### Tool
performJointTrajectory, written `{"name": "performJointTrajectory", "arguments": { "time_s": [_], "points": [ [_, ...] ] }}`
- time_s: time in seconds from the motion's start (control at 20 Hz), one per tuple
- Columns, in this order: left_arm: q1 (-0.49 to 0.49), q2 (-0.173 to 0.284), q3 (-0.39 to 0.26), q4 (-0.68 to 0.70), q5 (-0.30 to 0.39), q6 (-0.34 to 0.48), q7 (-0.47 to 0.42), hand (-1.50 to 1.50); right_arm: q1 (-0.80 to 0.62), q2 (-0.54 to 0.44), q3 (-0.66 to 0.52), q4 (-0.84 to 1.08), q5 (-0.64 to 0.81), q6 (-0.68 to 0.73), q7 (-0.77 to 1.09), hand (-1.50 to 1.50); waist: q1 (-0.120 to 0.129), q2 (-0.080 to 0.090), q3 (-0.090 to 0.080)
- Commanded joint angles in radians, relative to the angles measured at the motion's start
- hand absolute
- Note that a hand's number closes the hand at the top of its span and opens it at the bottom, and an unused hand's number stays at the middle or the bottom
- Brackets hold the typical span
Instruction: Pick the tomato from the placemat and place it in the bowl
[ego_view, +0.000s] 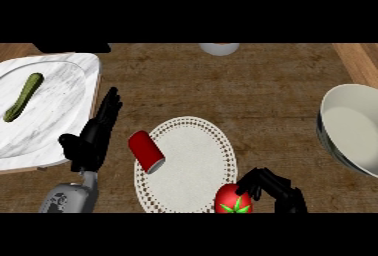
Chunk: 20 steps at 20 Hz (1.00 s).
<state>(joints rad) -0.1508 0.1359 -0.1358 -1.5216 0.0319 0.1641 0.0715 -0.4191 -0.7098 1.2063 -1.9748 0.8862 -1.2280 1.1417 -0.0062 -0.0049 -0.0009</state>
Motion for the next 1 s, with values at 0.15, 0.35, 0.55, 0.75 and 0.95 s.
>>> {"name": "performJointTrajectory", "arguments": {
  "time_s": [0.15, 0.35, 0.55, 0.75, 0.95],
  "points": [
    [-0.014, 0.031, 0.021, -0.048, 0.008, -0.017, 0.057, 0.0, -0.043, -0.257, -0.205, -0.303, -0.023, 0.275, 0.098, 1.5, -0.011, -0.004, -0.001],
    [0.026, 0.015, 0.028, 0.013, 0.007, -0.024, -0.033, 0.0, -0.035, -0.345, -0.328, -0.401, -0.074, 0.385, 0.201, 1.5, -0.016, -0.002, -0.002],
    [0.01, 0.012, 0.016, -0.001, 0.004, -0.038, -0.019, 0.0, -0.169, -0.351, -0.483, -0.389, -0.239, 0.485, 0.26, 1.5, 0.009, 0.004, -0.001],
    [-0.022, -0.001, 0.022, 0.018, -0.001, -0.027, -0.005, 0.0, -0.168, -0.406, -0.565, -0.331, -0.355, 0.476, 0.215, 1.5, 0.005, 0.006, 0.0],
    [0.025, 0.032, 0.037, -0.001, 0.027, -0.078, -0.021, 0.0, -0.206, -0.437, -0.665, -0.268, -0.522, 0.502, 0.192, 1.5, 0.014, 0.006, 0.0]
  ]
}}
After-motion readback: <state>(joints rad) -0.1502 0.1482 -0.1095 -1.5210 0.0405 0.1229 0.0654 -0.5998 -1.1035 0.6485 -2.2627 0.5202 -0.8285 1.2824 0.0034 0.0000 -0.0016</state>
